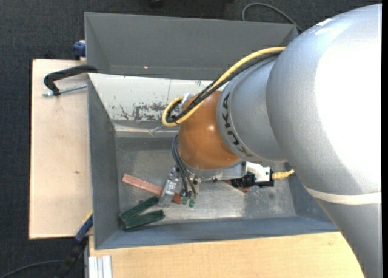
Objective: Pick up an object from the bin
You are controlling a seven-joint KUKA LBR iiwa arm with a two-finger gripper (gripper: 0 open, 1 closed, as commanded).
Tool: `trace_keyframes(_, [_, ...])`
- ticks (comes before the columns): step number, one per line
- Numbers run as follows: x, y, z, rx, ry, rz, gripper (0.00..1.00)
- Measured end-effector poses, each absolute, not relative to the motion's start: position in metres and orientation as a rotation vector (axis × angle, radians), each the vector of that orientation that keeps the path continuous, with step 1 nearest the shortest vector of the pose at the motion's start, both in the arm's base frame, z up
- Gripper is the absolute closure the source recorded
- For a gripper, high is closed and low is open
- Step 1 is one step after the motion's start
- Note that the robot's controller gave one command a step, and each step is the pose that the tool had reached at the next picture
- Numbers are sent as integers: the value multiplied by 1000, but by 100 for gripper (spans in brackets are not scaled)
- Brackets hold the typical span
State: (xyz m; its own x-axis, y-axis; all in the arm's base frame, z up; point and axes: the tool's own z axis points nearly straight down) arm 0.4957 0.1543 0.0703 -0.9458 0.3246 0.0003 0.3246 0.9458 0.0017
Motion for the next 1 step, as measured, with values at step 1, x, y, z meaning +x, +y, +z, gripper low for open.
trace_keyframes(1, [498, 155, 139, -516, -3108, -9, 100])
